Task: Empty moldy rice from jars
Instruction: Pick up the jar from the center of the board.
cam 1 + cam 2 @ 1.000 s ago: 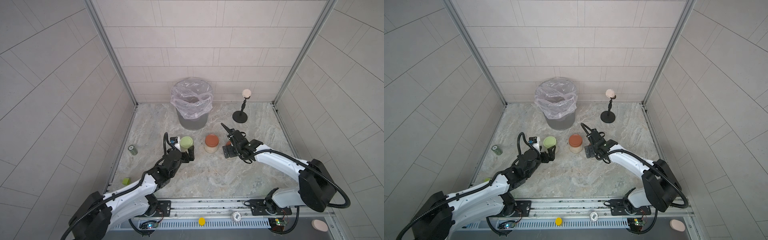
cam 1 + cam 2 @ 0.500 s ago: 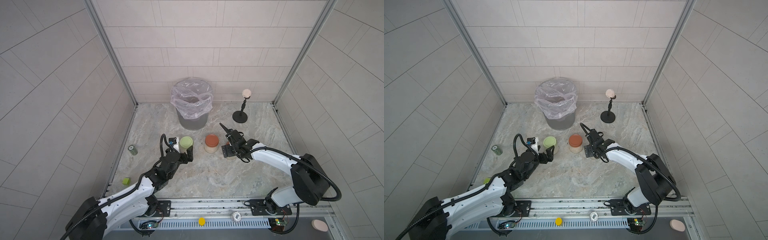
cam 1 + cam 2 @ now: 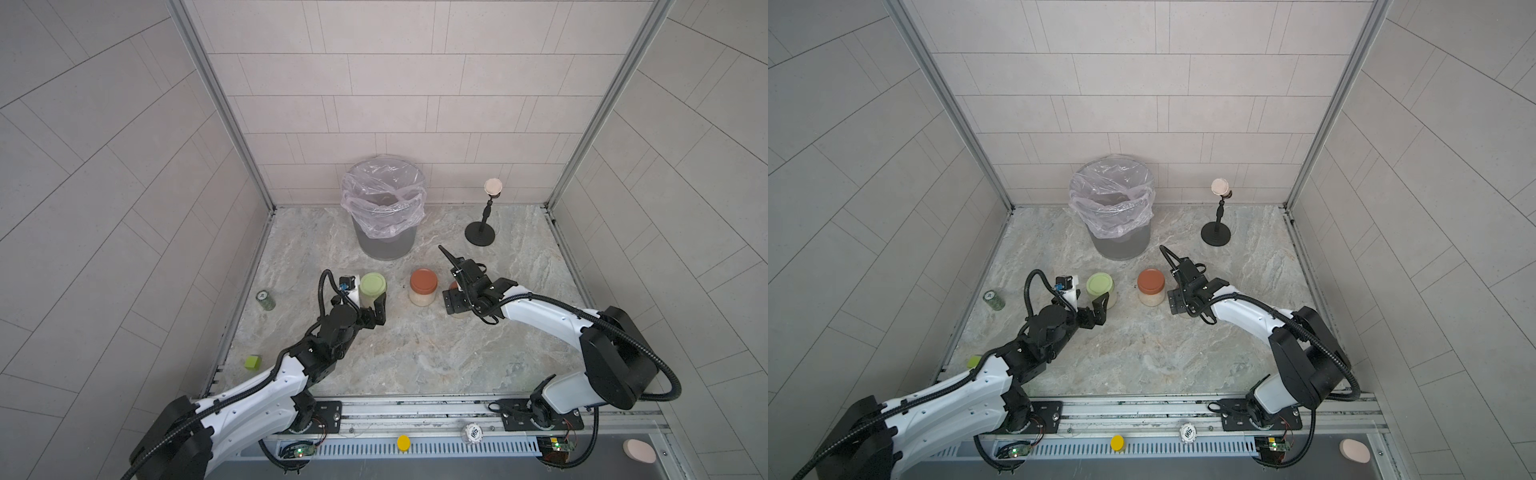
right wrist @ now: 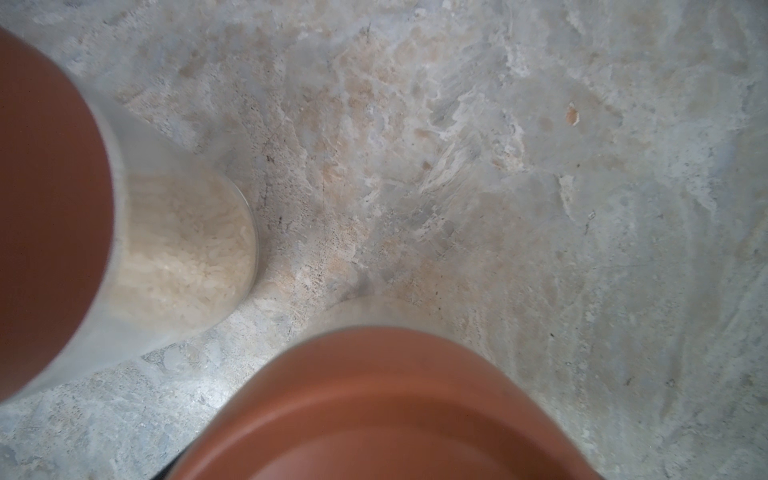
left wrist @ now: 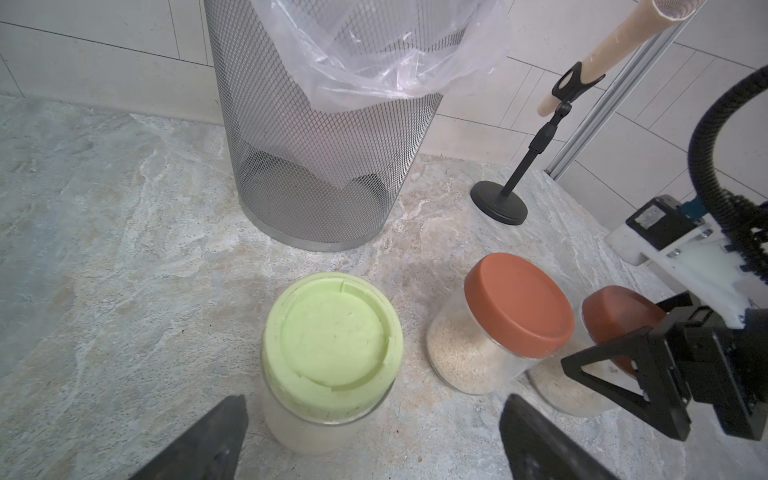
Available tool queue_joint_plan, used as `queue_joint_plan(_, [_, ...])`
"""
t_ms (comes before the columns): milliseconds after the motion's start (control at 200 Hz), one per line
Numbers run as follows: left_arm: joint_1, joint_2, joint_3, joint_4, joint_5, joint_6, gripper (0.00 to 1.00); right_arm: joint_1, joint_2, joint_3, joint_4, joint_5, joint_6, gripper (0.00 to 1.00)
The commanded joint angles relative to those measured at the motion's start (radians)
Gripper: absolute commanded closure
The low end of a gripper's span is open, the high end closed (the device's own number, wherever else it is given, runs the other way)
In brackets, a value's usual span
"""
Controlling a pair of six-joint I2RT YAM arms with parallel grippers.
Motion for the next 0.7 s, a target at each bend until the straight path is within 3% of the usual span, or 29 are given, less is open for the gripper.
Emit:
queue_joint_plan(0, [-0.004,0.003,-0.012,0.061,0.007,0.026,0.00,-0.001,0.007,0.010,-0.006,-0.015,-0.004,0.38])
queue_joint_plan(190, [-0.004,0.008,-0.013,0.074,-0.009,0.015,0.00,-0.001,-0.014,0.003,-0.012,-0.022,-0.003,0.44])
queue_joint_plan(690, [-0.005,0.038,0.006,0.050,0.111,0.061,0.00,-0.018,-0.101,0.000,-0.030,-0.048,0.000,0.55])
